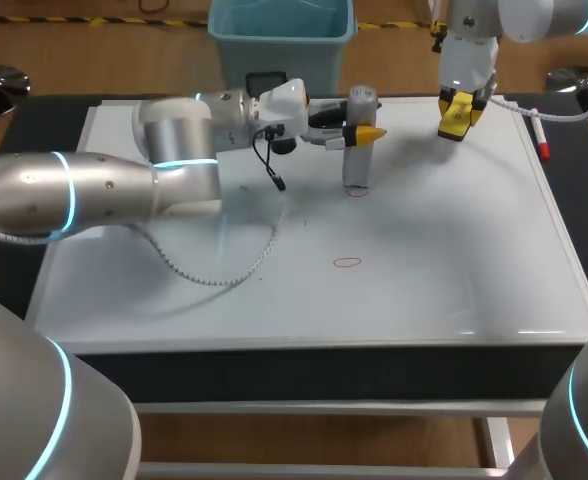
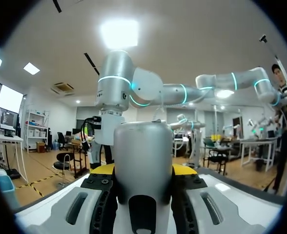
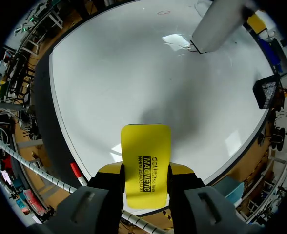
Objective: Pick up the inspection probe, press it on each red-marked spot on the whiteboard one by one, put down the probe, pick up the eraser, and wipe off all the red marks.
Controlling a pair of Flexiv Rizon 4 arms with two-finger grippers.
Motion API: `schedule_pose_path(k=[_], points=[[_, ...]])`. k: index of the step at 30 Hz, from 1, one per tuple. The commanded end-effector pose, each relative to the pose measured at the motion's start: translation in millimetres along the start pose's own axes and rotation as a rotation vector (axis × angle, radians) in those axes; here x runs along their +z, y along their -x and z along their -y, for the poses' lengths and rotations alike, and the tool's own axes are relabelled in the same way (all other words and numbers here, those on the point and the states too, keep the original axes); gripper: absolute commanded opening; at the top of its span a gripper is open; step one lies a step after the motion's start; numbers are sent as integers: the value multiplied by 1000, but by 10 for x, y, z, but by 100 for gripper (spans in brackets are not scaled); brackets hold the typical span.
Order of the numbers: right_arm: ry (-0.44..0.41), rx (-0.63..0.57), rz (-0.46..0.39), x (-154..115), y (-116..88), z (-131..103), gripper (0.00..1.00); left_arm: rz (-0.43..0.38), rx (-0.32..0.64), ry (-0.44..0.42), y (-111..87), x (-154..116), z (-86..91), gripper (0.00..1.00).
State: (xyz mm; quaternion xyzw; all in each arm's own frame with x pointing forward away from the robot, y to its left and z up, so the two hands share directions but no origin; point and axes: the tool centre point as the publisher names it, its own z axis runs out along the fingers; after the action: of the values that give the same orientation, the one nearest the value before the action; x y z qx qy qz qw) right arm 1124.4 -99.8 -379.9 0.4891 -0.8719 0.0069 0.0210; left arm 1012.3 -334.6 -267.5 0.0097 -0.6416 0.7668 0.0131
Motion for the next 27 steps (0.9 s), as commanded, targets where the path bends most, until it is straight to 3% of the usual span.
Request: schedule_pose_path(k=[1, 18, 27], points=[[-2, -2, -4, -15, -5, 1, 0, 34, 0, -16, -20, 11, -72, 0], [-2, -2, -4, -15, -5, 1, 0, 20, -14, 12, -66, 14, -160, 0], [-2, -2, -4, -15, -5, 1, 0, 12, -16, 73, -116, -24, -206, 0]])
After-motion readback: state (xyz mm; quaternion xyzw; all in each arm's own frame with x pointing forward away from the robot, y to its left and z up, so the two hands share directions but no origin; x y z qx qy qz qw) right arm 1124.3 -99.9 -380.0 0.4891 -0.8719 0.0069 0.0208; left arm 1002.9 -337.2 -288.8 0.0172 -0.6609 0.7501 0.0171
